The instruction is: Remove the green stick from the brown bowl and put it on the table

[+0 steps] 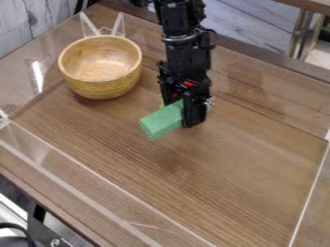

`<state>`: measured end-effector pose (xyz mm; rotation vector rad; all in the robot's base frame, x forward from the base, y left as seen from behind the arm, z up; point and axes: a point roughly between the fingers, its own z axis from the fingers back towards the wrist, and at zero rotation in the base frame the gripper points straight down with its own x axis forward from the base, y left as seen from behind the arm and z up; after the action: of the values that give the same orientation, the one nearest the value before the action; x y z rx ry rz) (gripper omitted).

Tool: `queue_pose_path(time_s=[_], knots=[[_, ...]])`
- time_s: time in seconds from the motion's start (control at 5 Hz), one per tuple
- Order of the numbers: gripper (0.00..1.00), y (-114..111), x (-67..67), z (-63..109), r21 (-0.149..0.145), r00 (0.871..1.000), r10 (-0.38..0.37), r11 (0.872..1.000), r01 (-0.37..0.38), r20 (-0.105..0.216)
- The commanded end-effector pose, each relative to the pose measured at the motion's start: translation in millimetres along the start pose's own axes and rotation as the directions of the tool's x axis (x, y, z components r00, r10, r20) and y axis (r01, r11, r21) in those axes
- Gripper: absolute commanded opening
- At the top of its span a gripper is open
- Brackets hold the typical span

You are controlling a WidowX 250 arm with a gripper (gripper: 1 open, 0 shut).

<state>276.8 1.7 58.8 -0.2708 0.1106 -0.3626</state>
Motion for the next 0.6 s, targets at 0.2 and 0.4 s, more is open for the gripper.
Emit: queue_pose_path(time_s=[0.2, 0.4], knots=[[1.0, -11, 10.2, 33.4, 0.032, 0.997, -0.064, 0.998, 0.062, 0.041], [1.0, -16, 17.7, 56.4, 0.064, 0.993, -0.093, 0.994, 0.088, 0.07]])
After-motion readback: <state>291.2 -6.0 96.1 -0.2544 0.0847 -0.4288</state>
